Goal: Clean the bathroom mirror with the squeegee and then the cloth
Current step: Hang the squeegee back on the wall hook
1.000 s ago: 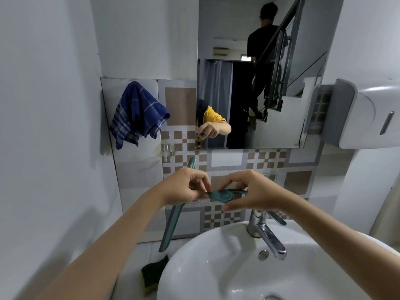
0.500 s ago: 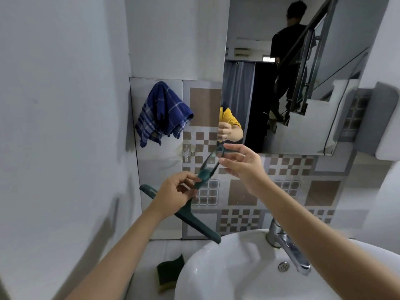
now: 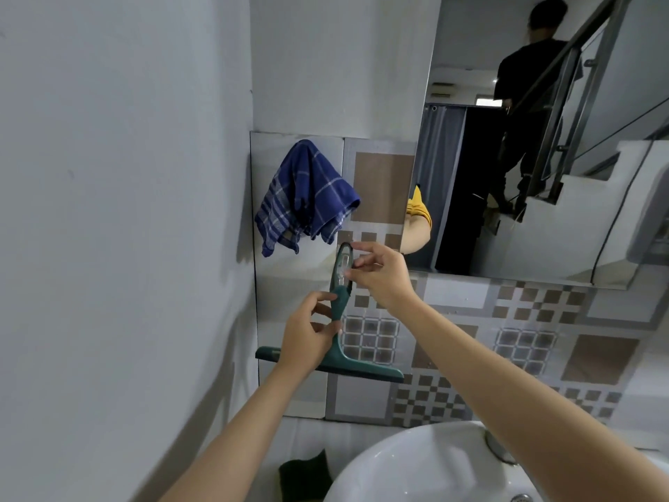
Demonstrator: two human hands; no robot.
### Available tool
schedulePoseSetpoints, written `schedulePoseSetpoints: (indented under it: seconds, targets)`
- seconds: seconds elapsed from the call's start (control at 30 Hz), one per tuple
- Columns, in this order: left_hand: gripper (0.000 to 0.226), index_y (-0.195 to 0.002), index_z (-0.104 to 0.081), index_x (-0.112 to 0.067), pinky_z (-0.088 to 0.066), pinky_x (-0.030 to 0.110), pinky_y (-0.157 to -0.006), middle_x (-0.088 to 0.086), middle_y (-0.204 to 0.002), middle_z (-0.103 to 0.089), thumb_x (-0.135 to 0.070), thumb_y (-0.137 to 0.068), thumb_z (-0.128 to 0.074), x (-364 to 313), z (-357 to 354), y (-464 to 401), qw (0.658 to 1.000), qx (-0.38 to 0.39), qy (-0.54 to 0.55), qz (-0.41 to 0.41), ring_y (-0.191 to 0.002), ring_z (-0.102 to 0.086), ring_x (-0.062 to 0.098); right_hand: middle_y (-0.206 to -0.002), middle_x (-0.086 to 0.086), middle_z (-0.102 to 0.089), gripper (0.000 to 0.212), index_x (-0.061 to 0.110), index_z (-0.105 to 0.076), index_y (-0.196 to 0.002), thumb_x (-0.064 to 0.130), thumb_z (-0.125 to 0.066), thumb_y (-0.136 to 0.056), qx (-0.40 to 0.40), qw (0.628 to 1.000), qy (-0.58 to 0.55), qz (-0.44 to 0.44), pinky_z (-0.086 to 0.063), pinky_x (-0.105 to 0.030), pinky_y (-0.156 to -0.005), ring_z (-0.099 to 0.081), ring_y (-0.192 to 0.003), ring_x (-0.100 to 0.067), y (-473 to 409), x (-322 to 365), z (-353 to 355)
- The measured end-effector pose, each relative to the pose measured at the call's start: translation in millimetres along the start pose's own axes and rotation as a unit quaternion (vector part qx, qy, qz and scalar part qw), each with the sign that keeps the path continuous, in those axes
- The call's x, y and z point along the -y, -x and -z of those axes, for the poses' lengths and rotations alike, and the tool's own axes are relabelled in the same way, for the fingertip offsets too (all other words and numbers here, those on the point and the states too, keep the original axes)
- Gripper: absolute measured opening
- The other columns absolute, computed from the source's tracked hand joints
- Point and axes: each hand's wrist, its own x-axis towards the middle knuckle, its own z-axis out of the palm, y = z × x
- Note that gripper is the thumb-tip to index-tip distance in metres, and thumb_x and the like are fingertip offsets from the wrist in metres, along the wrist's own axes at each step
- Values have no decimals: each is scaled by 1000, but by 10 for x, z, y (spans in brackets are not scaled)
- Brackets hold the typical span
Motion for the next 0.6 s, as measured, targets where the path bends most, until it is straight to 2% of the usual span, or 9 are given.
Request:
schedulePoseSetpoints:
  seconds: [0.23, 0.37, 0.47, 0.6]
  targets:
    - [36, -106, -54, -27, -56, 20, -65, -11, -92, -62, -13, -78, -72, 252, -122, 87, 1000, 6, -10, 26, -83, -59, -4, -77, -2, -60, 46, 13, -64, -114, -1, -80, -72, 20, 999, 23, -29, -59, -44, -82, -62, -76, -21, 13, -264, -66]
    - [36, -108, -54, -29, -53, 14, -66, -15, -94, -62, -12, -80, -70, 306, -122, 147, 999, 13, -13, 35, -85, -59, -5, -83, -2, -63, 49, 13, -62, -120, 3, -78, -76, 28, 999, 26, -33, -59, -39, -81, -65, -80, -19, 86, -352, -87]
    - [38, -115, -54, -26, -50, 11, -67, -12, -95, -63, -16, -81, -70, 300, -71, 134, 998, 21, -24, 56, -85, -62, 1, -95, 2, -62, 47, 17, -61, -120, 14, -79, -77, 14, 997, 70, -9, -56, -24, -70, -62, -78, -8, 84, -289, -74]
    - [35, -114, -52, -23, -49, 12, -73, -2, -101, -62, -18, -83, -68, 186, 34, 53, 997, -19, -37, 63, -92, -61, 9, -98, -2, -64, 38, 15, -65, -113, 22, -79, -79, -47, 994, 76, 67, -53, -19, -66, -61, -74, -7, 14, -113, -59]
